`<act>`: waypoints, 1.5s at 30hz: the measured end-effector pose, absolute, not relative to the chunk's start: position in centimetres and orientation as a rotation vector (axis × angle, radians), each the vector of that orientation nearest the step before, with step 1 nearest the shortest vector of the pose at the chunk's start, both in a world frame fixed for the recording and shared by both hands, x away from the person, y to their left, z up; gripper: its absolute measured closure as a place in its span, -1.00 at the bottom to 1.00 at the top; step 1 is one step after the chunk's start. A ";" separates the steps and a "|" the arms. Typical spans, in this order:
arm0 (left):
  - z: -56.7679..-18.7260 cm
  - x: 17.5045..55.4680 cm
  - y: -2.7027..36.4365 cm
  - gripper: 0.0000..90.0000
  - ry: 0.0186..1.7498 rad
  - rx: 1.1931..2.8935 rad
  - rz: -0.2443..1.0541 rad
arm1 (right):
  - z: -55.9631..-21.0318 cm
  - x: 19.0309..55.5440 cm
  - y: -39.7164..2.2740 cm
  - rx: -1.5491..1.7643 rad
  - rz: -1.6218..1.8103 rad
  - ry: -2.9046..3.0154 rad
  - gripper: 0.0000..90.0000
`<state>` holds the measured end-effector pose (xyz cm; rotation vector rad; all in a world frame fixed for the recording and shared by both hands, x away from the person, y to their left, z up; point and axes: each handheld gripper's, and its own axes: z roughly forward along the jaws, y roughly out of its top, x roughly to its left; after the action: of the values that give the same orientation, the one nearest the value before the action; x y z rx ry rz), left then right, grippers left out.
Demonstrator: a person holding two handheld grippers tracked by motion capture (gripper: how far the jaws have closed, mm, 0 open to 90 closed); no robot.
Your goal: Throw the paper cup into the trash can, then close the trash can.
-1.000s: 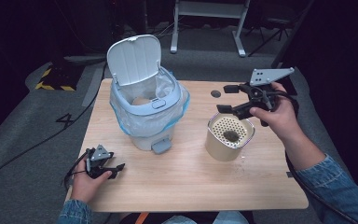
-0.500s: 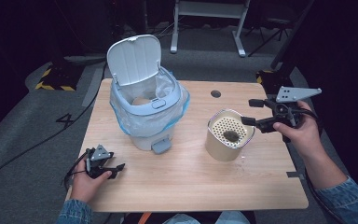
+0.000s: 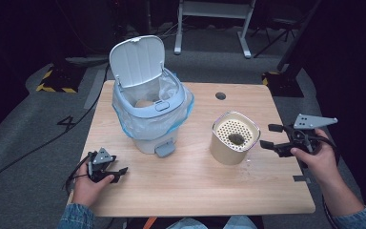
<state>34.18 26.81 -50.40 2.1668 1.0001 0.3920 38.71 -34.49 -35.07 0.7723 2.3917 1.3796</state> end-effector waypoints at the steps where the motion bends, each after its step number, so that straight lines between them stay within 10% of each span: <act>1: -50.4 34.2 26.8 -0.31 1.000 2.166 0.391 | -35.6 38.6 -34.8 0.785 1.375 2.392 -0.49; 24: -50.1 34.2 26.8 -0.24 1.033 2.137 0.392 | -48.8 38.1 -37.1 0.941 1.146 2.428 -0.54; 45: -42.2 33.9 27.1 -0.23 0.903 1.981 0.347 | -50.4 37.8 -36.7 0.980 1.076 2.427 -0.57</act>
<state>33.94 27.11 -42.24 1.9806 0.9026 0.3467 37.79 -36.69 -50.40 0.9805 2.4270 1.0764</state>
